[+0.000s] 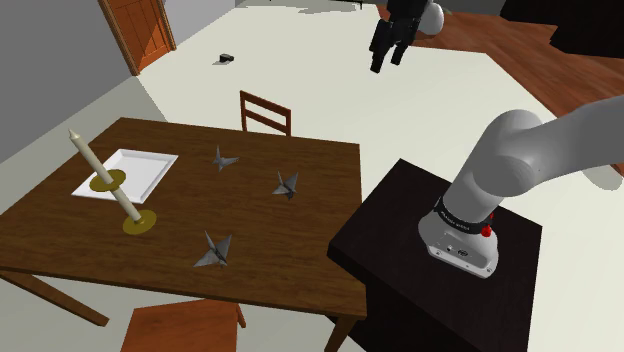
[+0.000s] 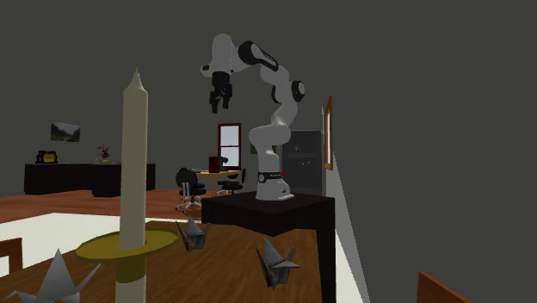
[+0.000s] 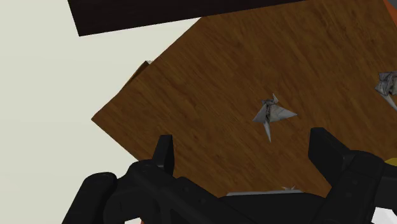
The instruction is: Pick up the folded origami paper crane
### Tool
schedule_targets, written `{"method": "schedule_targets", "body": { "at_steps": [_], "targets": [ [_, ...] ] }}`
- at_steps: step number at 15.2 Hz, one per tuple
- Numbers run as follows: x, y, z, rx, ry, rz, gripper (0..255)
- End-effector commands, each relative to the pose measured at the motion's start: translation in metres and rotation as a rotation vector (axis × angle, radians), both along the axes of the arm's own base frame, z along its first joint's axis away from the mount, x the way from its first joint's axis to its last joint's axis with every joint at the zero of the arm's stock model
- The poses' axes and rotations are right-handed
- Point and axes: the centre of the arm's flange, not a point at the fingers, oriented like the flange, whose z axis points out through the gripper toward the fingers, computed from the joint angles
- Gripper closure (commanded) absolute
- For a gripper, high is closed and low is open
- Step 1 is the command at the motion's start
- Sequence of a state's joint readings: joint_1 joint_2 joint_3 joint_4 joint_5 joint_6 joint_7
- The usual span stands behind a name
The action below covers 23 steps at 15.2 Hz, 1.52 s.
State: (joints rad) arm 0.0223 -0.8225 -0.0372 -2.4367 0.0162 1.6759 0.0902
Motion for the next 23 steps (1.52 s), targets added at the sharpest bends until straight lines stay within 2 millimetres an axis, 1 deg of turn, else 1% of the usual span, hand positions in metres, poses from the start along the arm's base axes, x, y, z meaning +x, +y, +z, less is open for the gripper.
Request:
{"method": "schedule_targets", "body": {
  "at_steps": [1,23],
  "targets": [
    [0.000,0.000,0.000,0.000,0.000,0.000,0],
    [0.074,0.229,-0.168,-0.021,0.040,0.022,0]
  ]
}}
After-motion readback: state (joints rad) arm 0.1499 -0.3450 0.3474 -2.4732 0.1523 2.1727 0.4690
